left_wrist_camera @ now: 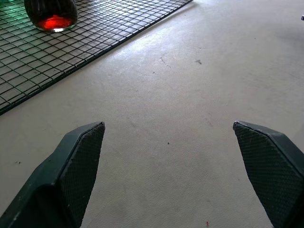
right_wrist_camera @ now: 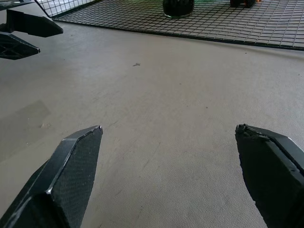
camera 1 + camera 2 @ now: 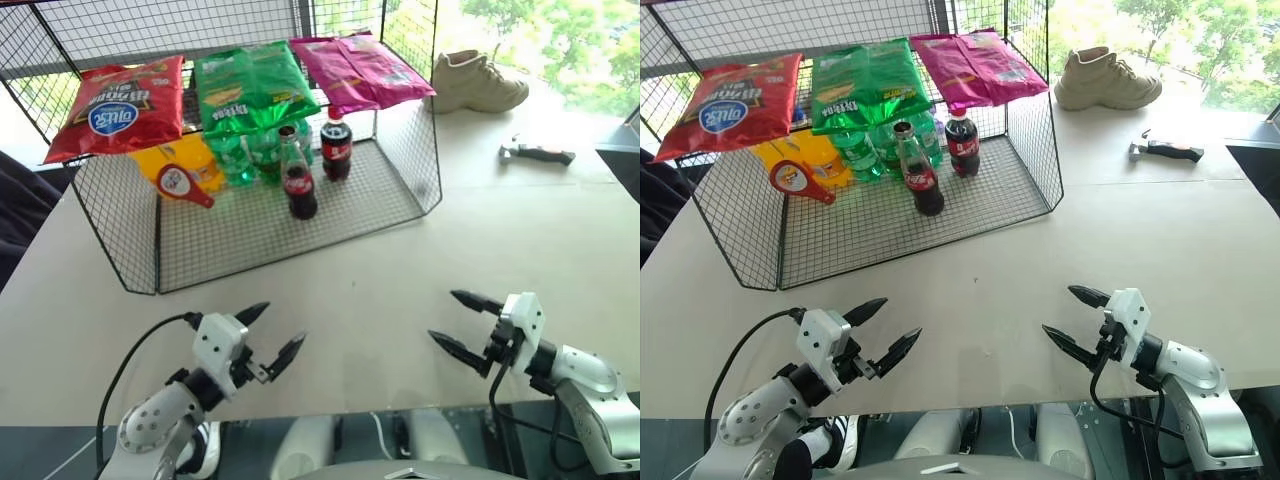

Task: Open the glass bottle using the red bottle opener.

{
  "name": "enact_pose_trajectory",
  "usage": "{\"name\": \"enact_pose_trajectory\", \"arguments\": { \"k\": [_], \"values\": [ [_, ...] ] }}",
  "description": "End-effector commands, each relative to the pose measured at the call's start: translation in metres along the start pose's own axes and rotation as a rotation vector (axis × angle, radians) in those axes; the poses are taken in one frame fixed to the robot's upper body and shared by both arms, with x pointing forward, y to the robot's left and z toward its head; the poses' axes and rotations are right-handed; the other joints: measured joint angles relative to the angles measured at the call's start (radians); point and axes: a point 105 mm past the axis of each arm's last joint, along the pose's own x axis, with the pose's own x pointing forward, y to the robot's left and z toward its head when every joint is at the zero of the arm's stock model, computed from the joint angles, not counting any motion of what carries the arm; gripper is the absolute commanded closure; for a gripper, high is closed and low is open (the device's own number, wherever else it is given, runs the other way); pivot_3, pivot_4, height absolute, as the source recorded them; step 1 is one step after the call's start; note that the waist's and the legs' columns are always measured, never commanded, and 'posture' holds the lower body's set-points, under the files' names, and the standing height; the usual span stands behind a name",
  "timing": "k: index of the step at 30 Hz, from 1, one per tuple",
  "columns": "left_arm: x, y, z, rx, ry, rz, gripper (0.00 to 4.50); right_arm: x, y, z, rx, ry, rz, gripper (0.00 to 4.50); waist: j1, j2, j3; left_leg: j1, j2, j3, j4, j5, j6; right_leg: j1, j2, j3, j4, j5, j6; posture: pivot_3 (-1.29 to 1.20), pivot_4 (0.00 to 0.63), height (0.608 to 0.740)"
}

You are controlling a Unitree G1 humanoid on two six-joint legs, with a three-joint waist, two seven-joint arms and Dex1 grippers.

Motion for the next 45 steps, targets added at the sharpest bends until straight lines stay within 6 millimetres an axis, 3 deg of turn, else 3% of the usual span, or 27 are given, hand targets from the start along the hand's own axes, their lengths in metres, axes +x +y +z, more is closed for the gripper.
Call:
{"name": "enact_pose_trajectory", "arguments": {
  "k": [1,24,28,35,45],
  "values": [
    [-0.002,0.000,0.009,0.025,-0.029,-0.005,0.02,0.000,0.001,0.010,-0.022,-0.025,0.002,0.00,0.000,0.000,0.000,0.000,0.000,0.000,0.000,0.000,0.000,0.000,0.000,0.000,0.000,0.000,0.000,0.00,0.150,0.740],
    [-0.003,0.013,0.015,-0.002,-0.036,0.056,0.02,0.012,-0.001,0.016,-0.044,-0.046,0.015,0.00,0.000,0.000,0.000,0.000,-0.001,0.000,0.001,0.000,0.000,0.000,0.000,0.000,0.001,0.000,0.000,0.00,0.150,0.740],
    [-0.002,0.031,0.020,0.021,-0.078,0.159,0.02,0.018,0.001,0.023,-0.050,-0.073,0.022,0.00,0.000,0.000,0.000,0.000,-0.001,0.000,0.002,0.000,0.000,0.000,0.000,-0.001,0.002,0.001,-0.001,0.00,0.150,0.740],
    [-0.004,0.087,0.034,0.098,-0.142,0.443,0.02,0.042,0.008,0.065,-0.074,-0.197,0.064,0.00,-0.001,-0.001,-0.001,0.001,-0.001,0.000,0.003,0.001,-0.002,0.000,0.001,-0.002,0.004,0.002,-0.002,0.00,0.150,0.740],
    [-0.008,0.144,0.074,0.200,-0.283,0.762,0.02,0.070,0.019,0.122,-0.142,-0.350,0.084,0.00,0.000,-0.003,-0.002,0.000,-0.003,0.000,0.004,0.004,-0.006,-0.003,0.001,-0.003,0.009,0.002,-0.002,0.00,0.150,0.740]
  ]
}}
